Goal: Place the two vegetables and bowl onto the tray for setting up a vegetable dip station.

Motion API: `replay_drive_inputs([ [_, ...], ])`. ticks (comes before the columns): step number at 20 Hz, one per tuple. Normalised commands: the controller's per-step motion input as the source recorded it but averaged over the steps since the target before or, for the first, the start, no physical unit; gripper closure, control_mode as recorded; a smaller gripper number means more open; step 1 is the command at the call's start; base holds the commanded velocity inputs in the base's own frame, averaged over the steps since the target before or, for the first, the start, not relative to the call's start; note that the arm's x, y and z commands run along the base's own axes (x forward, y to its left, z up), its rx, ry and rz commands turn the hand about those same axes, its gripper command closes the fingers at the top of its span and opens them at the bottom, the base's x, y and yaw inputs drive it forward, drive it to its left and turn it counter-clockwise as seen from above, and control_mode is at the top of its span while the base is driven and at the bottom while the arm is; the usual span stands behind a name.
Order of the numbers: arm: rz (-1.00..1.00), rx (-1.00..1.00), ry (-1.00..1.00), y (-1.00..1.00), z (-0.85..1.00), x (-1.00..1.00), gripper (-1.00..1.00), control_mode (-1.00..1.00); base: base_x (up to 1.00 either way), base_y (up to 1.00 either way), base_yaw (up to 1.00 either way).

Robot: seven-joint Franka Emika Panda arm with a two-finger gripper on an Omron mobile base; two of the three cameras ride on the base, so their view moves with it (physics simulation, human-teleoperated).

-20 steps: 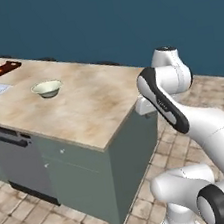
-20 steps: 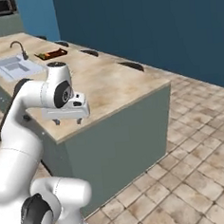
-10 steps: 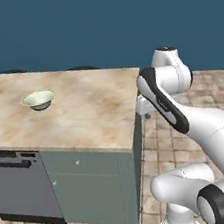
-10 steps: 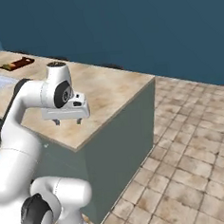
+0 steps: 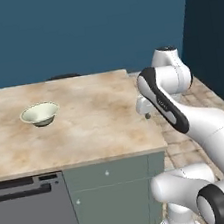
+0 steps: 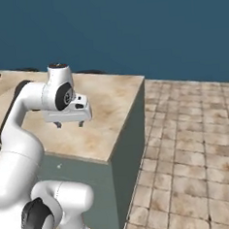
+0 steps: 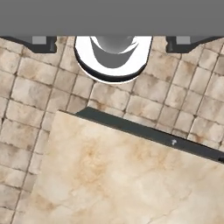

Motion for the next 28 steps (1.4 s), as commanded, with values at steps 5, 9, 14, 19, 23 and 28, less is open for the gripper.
replay_drive_inputs([
  [5, 0.00, 0.00, 0.00, 0.00, 0.00, 0.00, -1.00, 1.00, 0.00, 1.00, -0.44],
  [9, 0.00, 0.00, 0.00, 0.00, 0.00, 0.00, -1.00, 1.00, 0.00, 1.00, -0.31],
  [14, 0.00, 0.00, 0.00, 0.00, 0.00, 0.00, -1.00, 1.00, 0.04, 1.00, -0.06],
  [19, 0.00, 0.00, 0.00, 0.00, 0.00, 0.00, -1.00, 1.00, 0.45, 0.51, 0.06],
  [23, 0.00, 0.00, 0.00, 0.00, 0.00, 0.00, -1.00, 1.00, 0.46, 0.17, 0.08],
  [28, 0.00, 0.00, 0.00, 0.00, 0.00, 0.00, -1.00, 1.00, 0.27, 0.06, 0.02],
])
